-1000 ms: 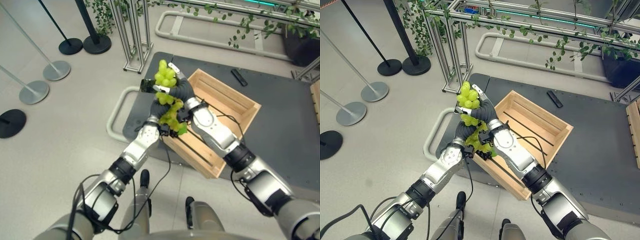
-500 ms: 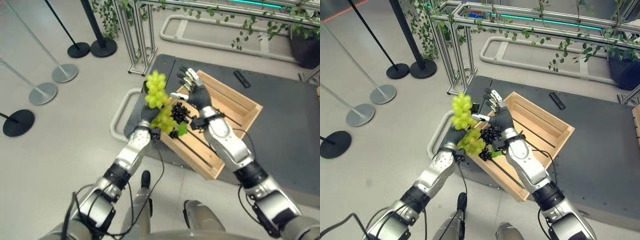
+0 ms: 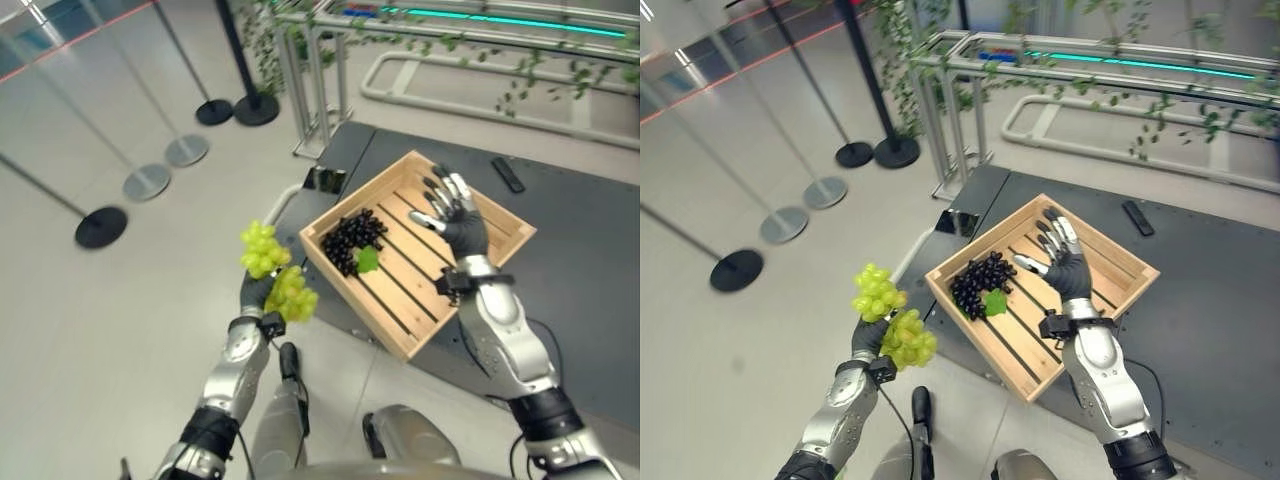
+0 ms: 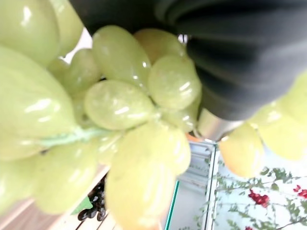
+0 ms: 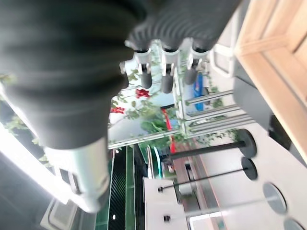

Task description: Pick up the fruits from the basket on one side to the basket on the other side

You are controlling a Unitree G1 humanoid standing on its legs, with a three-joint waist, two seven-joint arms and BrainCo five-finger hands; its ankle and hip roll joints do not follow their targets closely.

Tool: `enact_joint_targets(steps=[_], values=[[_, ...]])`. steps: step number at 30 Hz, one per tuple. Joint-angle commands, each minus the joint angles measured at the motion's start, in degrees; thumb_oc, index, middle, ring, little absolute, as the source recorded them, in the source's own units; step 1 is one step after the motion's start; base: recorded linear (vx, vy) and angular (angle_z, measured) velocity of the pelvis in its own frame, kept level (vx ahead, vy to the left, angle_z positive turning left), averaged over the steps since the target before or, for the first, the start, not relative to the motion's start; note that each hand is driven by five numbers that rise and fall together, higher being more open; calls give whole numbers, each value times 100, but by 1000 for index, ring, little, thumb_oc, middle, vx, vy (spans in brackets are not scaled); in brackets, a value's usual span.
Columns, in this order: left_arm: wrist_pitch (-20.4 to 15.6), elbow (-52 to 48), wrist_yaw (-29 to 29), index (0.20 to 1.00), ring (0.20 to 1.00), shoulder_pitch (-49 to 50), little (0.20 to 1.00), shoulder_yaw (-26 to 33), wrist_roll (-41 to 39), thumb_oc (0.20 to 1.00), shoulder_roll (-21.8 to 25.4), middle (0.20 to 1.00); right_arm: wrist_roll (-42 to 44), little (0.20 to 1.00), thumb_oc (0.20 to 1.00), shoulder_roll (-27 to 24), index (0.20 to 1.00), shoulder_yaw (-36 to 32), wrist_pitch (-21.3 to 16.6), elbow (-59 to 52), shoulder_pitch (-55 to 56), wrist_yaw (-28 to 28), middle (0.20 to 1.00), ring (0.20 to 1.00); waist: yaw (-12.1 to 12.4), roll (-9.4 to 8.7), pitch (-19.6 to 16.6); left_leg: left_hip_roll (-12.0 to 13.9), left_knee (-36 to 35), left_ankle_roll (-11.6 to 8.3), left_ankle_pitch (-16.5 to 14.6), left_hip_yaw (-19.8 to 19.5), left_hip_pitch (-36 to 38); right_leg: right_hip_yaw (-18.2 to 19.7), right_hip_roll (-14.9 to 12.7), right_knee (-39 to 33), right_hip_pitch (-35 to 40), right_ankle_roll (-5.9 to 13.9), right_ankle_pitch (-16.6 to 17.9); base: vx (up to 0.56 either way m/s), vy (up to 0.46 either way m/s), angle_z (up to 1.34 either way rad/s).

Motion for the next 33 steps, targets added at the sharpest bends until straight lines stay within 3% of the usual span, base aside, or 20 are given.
enact_joint_targets(steps=[1,10,12,14,17,19,20,24,25,27,29,30,33], values=[[-413,-741,-249,200,200,-131,200,165,-66,200,120,200,-184,1000,1000,59,1000,-384,-421,-438,-34,79,1000,1000,-112,-224,-264,204,91,-189,80,-96,274,595,-502,-1342,12,878,228,-140,-2,86],[-336,-1375,-562,200,200,374,200,606,-89,200,258,200,-108,1000,1000,189,1000,-728,-370,-323,380,135,1000,1000,-136,-344,-517,350,1160,-48,-979,381,1246,-886,-1103,-1296,-227,984,419,-175,51,107],[-302,-1439,-556,200,200,389,200,655,-47,200,298,200,-148,1000,1000,238,1000,-762,-346,-308,414,106,1000,1000,-125,-333,-610,184,611,-13,-1208,395,1488,-1116,-1227,-1223,-390,1059,543,-158,170,99],[-263,-1480,-587,200,200,343,200,618,12,200,353,200,-77,1000,1000,335,1000,-875,-382,-308,472,31,1000,1000,-126,-381,-633,355,417,-19,-1174,606,1335,-1363,-1412,-1177,-444,1137,688,-148,195,123],[-225,-1615,-657,200,200,435,200,702,184,200,535,200,-13,1000,1000,508,1000,-927,-362,-234,602,70,1000,1000,-8,-504,-711,511,-119,-104,-1189,640,1508,-1558,-1452,-1344,-421,1277,891,-119,130,127],[-210,-1663,-659,200,200,432,200,723,223,200,597,200,-18,1000,1000,552,1000,-936,-362,-220,602,54,1000,1000,23,-605,-724,418,-280,-71,-1114,582,1453,-1606,-1534,-1495,-451,1354,1074,-202,171,67],[-207,-1709,-637,200,200,421,200,770,327,200,686,200,-45,1000,1000,623,1000,-935,-364,-156,570,10,1000,1000,124,-739,-675,276,-439,-26,-1103,480,1361,-1629,-1637,-1668,-518,1486,1316,-179,221,46],[-263,-1745,-519,200,200,325,200,886,544,200,819,200,-85,1000,1000,764,1000,-895,-344,-4,525,-4,1000,1000,284,-942,-499,-64,-579,131,-1041,217,1213,-1389,-1757,-1686,-556,1729,1496,-182,258,56],[-276,-1726,-497,200,200,278,200,887,528,200,836,200,-111,1000,1000,787,1000,-912,-337,23,519,2,1000,1000,296,-974,-499,-190,-617,184,-953,110,1120,-1195,-1796,-1677,-586,1779,1517,-102,262,45],[-314,-1714,-551,200,200,201,200,825,450,200,881,200,-139,1000,1000,757,1000,-893,-308,100,498,72,1000,1000,273,-960,-474,-443,-671,290,-863,-231,1000,-425,-1609,-1688,-608,1824,1446,-94,231,67],[-339,-1641,-580,200,200,124,200,747,427,200,900,200,-141,1000,1000,720,1000,-815,-312,132,481,151,1000,1000,299,-949,-470,-731,-593,399,-749,-516,816,248,-1311,-1486,-582,1800,1267,-59,207,108],[-323,-1656,-637,200,200,98,200,708,421,200,903,200,-77,1000,1000,714,1000,-779,-294,161,484,200,1000,1000,285,-942,-486,-815,-575,450,-707,-658,760,470,-1080,-1398,-514,1690,1085,-11,184,118],[-316,-1675,-777,200,200,146,200,652,482,200,895,200,6,1000,1000,688,1000,-697,-351,202,605,354,1000,1000,175,-910,-615,-1102,-759,588,-410,-1163,704,1262,-55,-899,-548,1363,588,59,165,99]])
